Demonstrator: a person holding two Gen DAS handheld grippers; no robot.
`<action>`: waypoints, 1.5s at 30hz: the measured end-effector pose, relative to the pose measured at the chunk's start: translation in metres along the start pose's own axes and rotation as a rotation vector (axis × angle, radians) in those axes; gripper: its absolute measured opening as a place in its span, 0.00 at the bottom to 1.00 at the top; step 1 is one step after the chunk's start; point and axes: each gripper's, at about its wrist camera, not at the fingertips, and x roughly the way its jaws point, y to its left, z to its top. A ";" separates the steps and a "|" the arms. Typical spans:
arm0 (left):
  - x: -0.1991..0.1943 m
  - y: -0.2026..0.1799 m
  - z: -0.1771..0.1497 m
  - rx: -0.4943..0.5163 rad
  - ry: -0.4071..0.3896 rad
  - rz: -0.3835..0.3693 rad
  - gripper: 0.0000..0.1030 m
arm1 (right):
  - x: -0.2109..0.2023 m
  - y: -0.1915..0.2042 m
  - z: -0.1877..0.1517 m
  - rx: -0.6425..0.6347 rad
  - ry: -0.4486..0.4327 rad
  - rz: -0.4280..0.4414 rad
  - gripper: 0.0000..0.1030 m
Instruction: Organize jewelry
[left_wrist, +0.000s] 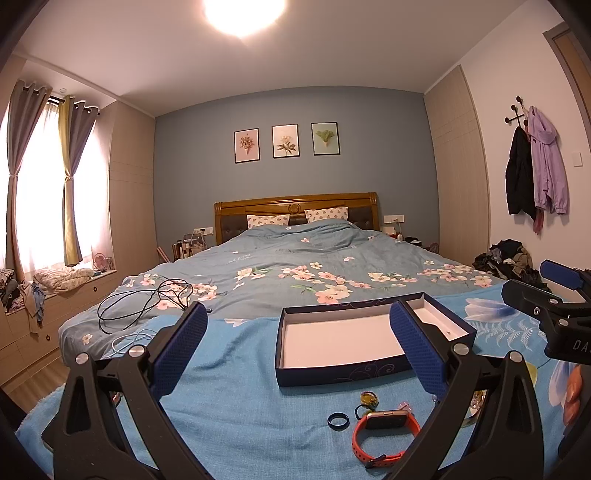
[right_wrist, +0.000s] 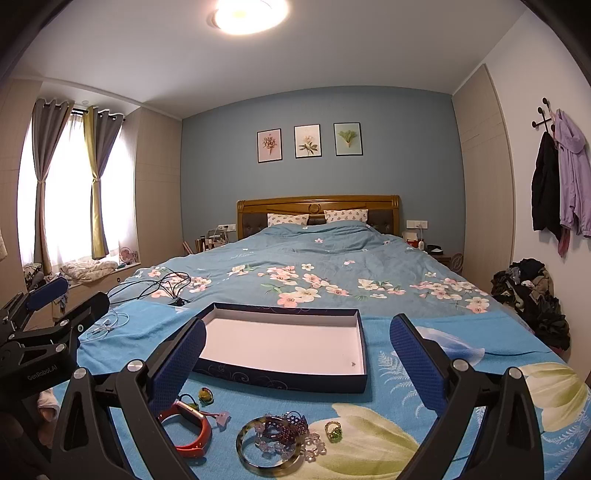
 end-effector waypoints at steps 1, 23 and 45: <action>0.000 0.000 0.000 0.000 0.000 0.000 0.94 | 0.000 0.000 0.000 0.000 0.001 -0.001 0.93; 0.034 -0.013 -0.031 0.110 0.230 -0.163 0.94 | 0.027 -0.015 -0.022 0.034 0.293 0.124 0.70; 0.098 -0.030 -0.079 0.149 0.637 -0.395 0.40 | 0.069 -0.032 -0.069 0.180 0.649 0.225 0.08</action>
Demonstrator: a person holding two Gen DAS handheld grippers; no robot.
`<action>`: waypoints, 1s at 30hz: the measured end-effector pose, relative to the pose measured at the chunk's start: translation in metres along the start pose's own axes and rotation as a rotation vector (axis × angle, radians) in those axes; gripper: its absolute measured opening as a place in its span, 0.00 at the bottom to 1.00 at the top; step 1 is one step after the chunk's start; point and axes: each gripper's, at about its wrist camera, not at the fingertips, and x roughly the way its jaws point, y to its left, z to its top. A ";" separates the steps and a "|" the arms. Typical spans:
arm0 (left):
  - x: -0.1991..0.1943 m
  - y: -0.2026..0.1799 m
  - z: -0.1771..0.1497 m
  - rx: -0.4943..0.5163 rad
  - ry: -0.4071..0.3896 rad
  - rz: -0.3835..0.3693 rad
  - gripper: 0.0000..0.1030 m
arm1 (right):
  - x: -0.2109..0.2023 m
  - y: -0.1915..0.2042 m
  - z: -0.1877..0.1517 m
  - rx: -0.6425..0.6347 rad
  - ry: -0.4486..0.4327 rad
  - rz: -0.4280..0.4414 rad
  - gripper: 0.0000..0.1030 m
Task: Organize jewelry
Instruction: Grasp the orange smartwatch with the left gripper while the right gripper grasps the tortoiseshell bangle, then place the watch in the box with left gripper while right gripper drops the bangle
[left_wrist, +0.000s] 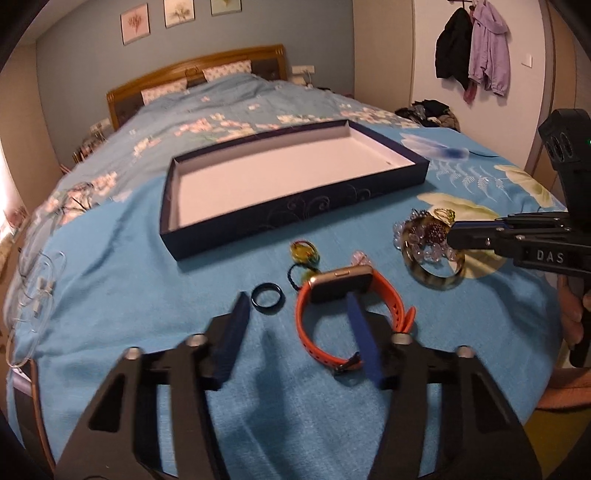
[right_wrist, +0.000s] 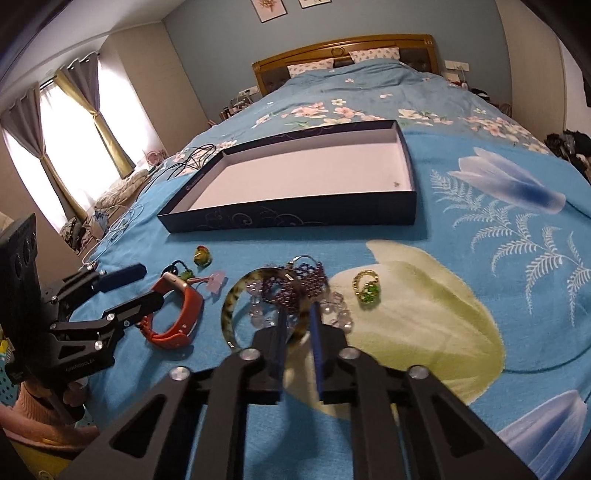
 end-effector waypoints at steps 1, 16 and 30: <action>0.002 0.001 0.000 -0.007 0.012 -0.021 0.37 | 0.000 -0.001 0.000 0.006 0.000 0.005 0.07; 0.013 0.000 0.003 0.012 0.091 -0.090 0.22 | -0.001 0.005 0.004 -0.102 0.038 -0.038 0.09; 0.007 0.009 0.009 -0.063 0.078 -0.078 0.08 | -0.016 0.004 0.013 -0.102 -0.016 -0.005 0.05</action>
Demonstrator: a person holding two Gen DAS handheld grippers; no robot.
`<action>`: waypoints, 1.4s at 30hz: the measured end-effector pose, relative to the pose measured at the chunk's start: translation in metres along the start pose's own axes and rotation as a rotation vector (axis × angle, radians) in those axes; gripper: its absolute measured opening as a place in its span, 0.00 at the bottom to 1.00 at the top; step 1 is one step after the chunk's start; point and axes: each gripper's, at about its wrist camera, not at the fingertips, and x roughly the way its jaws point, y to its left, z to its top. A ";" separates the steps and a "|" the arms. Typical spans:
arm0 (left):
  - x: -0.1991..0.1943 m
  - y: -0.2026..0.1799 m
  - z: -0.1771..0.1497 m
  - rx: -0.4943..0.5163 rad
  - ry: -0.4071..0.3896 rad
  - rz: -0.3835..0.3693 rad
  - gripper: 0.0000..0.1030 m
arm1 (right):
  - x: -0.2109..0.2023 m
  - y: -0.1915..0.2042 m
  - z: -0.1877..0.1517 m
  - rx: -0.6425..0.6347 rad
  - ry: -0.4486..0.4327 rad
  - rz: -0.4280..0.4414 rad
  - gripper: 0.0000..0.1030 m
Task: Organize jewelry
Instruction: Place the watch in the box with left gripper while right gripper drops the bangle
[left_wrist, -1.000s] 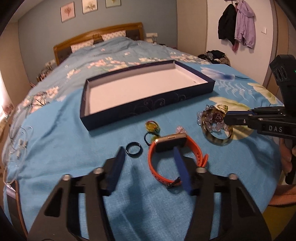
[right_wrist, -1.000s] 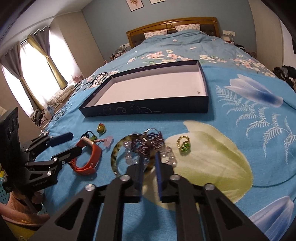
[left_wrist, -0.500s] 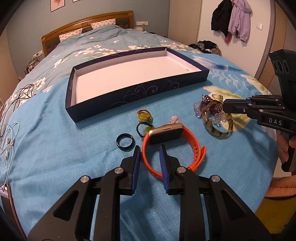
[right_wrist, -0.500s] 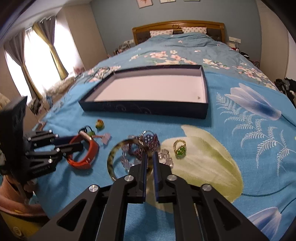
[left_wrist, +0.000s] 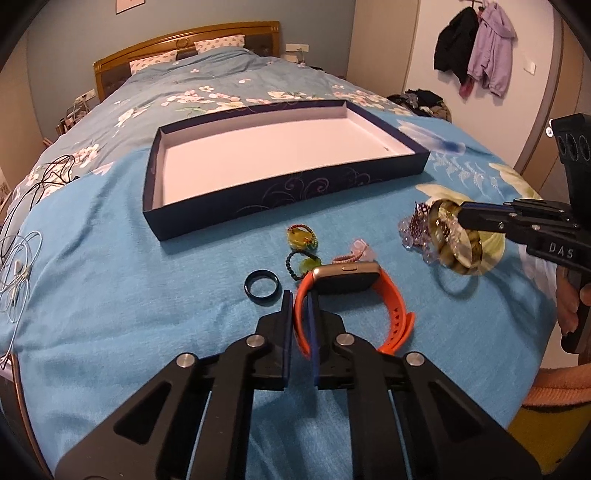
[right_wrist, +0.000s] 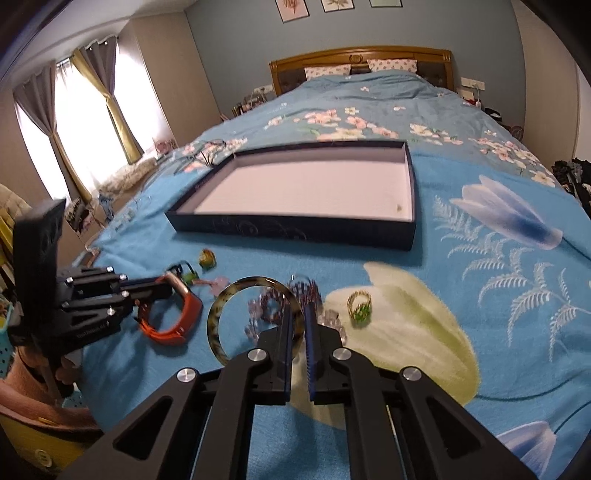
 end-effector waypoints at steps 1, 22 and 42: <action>-0.002 0.002 0.000 -0.006 -0.006 -0.002 0.08 | -0.002 0.000 0.003 0.000 -0.007 0.000 0.05; 0.003 0.060 0.121 -0.118 -0.134 0.058 0.08 | 0.062 -0.033 0.126 -0.011 -0.055 -0.036 0.05; 0.135 0.106 0.203 -0.228 0.012 0.140 0.09 | 0.164 -0.068 0.183 0.069 0.104 -0.138 0.05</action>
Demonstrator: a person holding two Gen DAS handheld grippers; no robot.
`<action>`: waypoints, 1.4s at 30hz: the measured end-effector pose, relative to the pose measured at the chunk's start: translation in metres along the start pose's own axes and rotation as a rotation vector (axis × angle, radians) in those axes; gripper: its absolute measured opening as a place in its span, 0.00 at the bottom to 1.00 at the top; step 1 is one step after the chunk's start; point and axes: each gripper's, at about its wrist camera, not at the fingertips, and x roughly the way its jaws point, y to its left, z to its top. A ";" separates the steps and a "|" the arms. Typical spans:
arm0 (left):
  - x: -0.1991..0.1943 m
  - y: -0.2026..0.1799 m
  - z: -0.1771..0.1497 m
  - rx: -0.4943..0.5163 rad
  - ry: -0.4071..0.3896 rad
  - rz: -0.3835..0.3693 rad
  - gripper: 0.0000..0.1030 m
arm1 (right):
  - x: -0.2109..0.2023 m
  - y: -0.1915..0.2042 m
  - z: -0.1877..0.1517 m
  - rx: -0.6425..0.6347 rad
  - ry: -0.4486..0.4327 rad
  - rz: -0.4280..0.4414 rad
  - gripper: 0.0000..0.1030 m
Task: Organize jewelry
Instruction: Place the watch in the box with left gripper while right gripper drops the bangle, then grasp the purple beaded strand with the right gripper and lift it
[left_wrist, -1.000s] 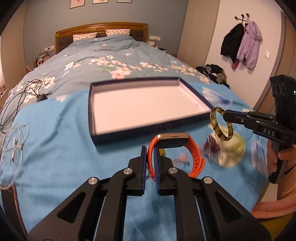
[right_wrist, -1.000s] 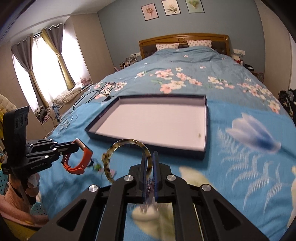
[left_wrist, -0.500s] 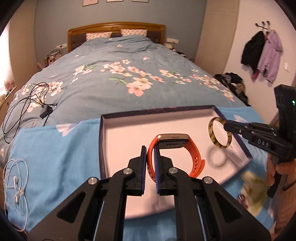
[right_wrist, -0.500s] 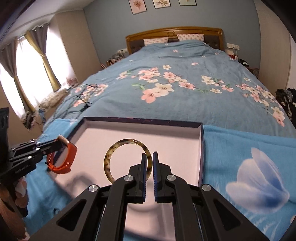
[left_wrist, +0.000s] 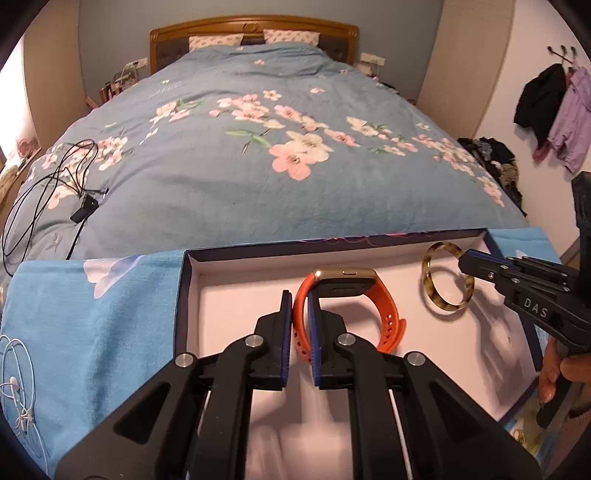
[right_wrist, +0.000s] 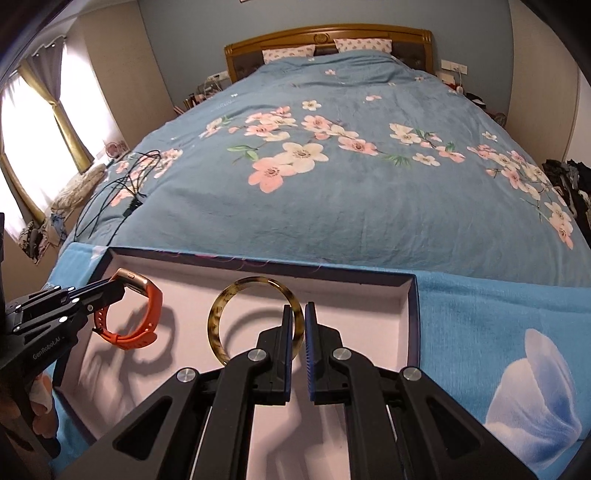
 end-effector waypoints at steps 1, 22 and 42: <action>0.004 0.000 0.002 -0.007 0.007 -0.002 0.09 | 0.003 0.000 0.002 0.002 0.008 -0.002 0.05; -0.031 0.018 -0.012 -0.057 -0.090 -0.027 0.58 | -0.074 0.008 -0.029 -0.057 -0.159 0.073 0.34; -0.168 0.017 -0.163 0.085 -0.282 0.033 0.76 | -0.134 0.058 -0.185 -0.317 -0.076 0.167 0.24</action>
